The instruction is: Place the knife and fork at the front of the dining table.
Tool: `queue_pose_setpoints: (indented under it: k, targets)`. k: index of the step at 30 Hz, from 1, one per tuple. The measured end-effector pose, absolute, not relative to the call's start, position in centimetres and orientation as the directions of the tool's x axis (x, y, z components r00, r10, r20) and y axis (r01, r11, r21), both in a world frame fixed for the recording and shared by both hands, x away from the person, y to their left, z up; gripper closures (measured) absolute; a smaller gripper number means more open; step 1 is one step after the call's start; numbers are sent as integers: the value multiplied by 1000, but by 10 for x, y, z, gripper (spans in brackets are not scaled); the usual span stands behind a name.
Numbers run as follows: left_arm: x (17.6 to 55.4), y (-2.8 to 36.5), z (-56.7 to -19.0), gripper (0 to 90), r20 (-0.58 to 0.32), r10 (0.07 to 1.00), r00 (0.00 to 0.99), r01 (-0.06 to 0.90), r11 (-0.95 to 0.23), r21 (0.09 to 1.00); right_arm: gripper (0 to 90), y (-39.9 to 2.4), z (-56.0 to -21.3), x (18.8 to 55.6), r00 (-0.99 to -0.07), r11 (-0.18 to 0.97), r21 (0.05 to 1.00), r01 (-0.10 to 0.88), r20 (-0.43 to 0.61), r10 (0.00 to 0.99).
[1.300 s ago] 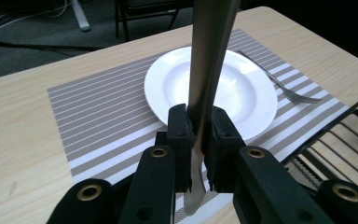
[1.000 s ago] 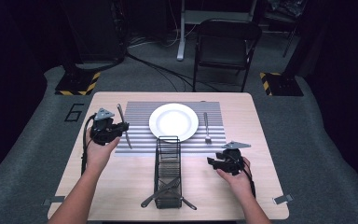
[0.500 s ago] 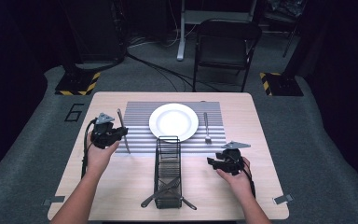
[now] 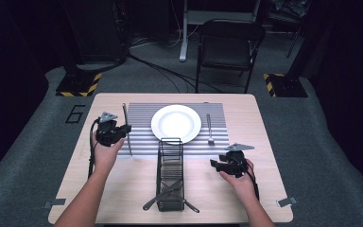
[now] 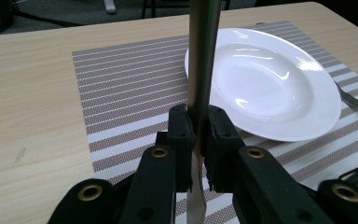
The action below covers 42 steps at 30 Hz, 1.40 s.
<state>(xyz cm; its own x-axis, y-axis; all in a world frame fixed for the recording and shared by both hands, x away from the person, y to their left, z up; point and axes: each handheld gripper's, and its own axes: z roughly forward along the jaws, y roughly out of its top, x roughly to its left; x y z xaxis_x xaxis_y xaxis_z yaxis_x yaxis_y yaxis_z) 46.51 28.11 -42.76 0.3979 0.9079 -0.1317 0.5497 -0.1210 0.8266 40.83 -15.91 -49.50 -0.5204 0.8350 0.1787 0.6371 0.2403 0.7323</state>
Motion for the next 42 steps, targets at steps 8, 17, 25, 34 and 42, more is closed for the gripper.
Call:
queue_pose_setpoints:
  k: [8, 17, 25, 34, 42]
  targets:
    - [474, 278, -433, 818, -146, 912, 384, 548, -98, 831, 494, -159, -496, 409, -521, 243, 730, 638, 178, 835]
    - [489, 270, -442, 820, -142, 910, 390, 543, -103, 834, 494, -159, -497, 410, -517, 241, 728, 642, 180, 837]
    - [505, 266, -456, 824, -141, 923, 357, 550, -86, 831, 494, -160, -498, 410, -520, 242, 723, 647, 186, 834]
    - [521, 264, -474, 826, -180, 943, 279, 612, -30, 790, 494, -160, -500, 412, -518, 241, 719, 652, 190, 834]
    - [526, 257, -473, 825, -176, 959, 221, 636, -5, 772, 494, -160, -500, 412, -517, 238, 721, 651, 192, 834]
